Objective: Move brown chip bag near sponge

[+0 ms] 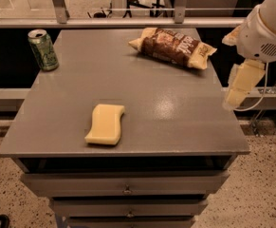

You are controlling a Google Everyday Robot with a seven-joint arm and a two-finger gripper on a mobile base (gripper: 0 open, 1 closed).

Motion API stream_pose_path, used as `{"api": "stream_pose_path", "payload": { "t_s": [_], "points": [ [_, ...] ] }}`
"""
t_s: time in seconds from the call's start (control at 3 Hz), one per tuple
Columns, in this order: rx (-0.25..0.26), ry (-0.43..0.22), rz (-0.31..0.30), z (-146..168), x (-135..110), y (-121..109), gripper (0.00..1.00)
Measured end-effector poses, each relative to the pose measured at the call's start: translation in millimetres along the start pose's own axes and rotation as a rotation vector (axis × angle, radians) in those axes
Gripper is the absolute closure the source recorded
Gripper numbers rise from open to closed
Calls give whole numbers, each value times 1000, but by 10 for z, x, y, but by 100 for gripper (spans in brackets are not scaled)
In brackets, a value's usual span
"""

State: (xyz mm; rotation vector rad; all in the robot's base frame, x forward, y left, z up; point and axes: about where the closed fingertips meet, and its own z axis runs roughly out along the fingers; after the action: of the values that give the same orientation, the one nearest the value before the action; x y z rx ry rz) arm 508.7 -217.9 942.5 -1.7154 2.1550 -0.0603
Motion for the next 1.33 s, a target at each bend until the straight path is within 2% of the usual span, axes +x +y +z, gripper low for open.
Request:
{"api": "stream_pose_path", "payload": {
  "t_s": [0.33, 0.67, 1.0, 1.33],
  "points": [
    [31, -38, 33, 275, -26, -435, 0],
    [127, -105, 89, 680, -73, -1146, 0],
    [194, -175, 126, 931, -188, -1604, 0],
    [226, -282, 232, 1273, -349, -2042, 2]
  ]
}}
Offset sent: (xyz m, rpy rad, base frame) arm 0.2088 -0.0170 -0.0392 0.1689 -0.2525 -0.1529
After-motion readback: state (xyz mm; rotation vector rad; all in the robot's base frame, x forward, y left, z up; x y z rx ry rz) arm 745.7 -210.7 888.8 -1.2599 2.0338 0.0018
